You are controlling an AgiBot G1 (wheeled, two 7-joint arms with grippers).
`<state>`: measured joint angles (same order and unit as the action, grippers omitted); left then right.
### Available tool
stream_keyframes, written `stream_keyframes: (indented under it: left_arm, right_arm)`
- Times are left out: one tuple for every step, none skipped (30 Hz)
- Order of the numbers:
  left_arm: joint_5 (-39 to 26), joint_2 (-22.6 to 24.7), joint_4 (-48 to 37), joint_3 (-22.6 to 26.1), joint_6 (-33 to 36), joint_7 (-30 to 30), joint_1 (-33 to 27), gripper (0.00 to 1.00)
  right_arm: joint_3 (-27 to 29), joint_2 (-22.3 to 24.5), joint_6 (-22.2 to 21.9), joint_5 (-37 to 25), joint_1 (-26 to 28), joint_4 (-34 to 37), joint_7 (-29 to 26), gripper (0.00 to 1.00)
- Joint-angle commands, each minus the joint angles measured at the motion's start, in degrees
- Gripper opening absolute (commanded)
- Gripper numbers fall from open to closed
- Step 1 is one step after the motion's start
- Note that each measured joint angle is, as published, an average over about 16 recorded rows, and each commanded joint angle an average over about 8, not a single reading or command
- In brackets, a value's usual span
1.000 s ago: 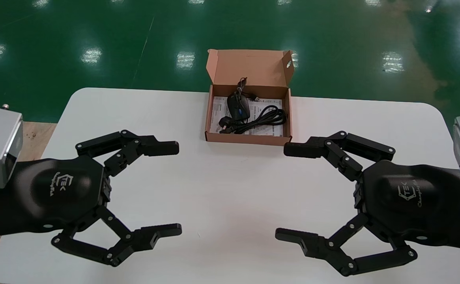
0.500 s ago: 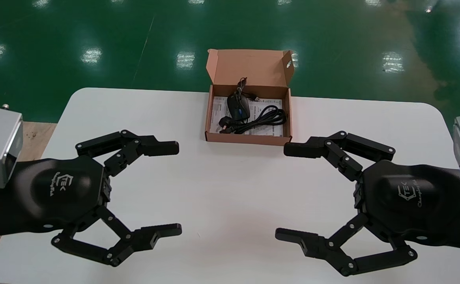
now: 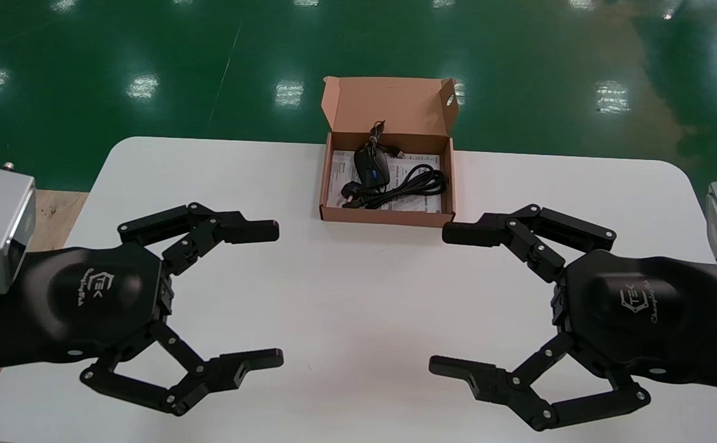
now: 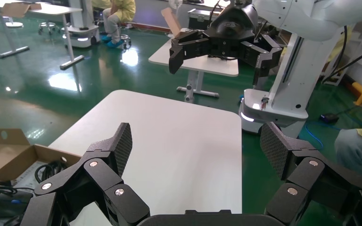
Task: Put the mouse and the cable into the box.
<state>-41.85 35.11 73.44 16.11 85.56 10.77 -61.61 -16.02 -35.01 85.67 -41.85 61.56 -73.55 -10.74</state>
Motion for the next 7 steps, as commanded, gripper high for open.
stream_keyframes:
  left_arm:
    - [0.00, 0.00, 0.00, 0.00, 0.00, 0.00, 0.00, 1.00]
    - [0.00, 0.00, 0.00, 0.00, 0.00, 0.00, 0.00, 1.00]
    - [0.00, 0.00, 0.00, 0.00, 0.00, 0.00, 0.00, 1.00]
    - [0.00, 0.00, 0.00, 0.00, 0.00, 0.00, 0.00, 1.00]
    - [0.00, 0.00, 0.00, 0.00, 0.00, 0.00, 0.00, 1.00]
    - [0.00, 0.00, 0.00, 0.00, 0.00, 0.00, 0.00, 1.00]
    - [0.00, 0.00, 0.00, 0.00, 0.00, 0.00, 0.00, 1.00]
  right_arm:
    - [0.00, 0.00, 0.00, 0.00, 0.00, 0.00, 0.00, 1.00]
    - [0.00, 0.00, 0.00, 0.00, 0.00, 0.00, 0.00, 1.00]
    - [0.00, 0.00, 0.00, 0.00, 0.00, 0.00, 0.00, 1.00]
    - [0.00, 0.00, 0.00, 0.00, 0.00, 0.00, 0.00, 1.00]
    - [0.00, 0.00, 0.00, 0.00, 0.00, 0.00, 0.00, 1.00]
    - [0.00, 0.00, 0.00, 0.00, 0.00, 0.00, 0.00, 1.00]
    - [0.00, 0.00, 0.00, 0.00, 0.00, 0.00, 0.00, 1.00]
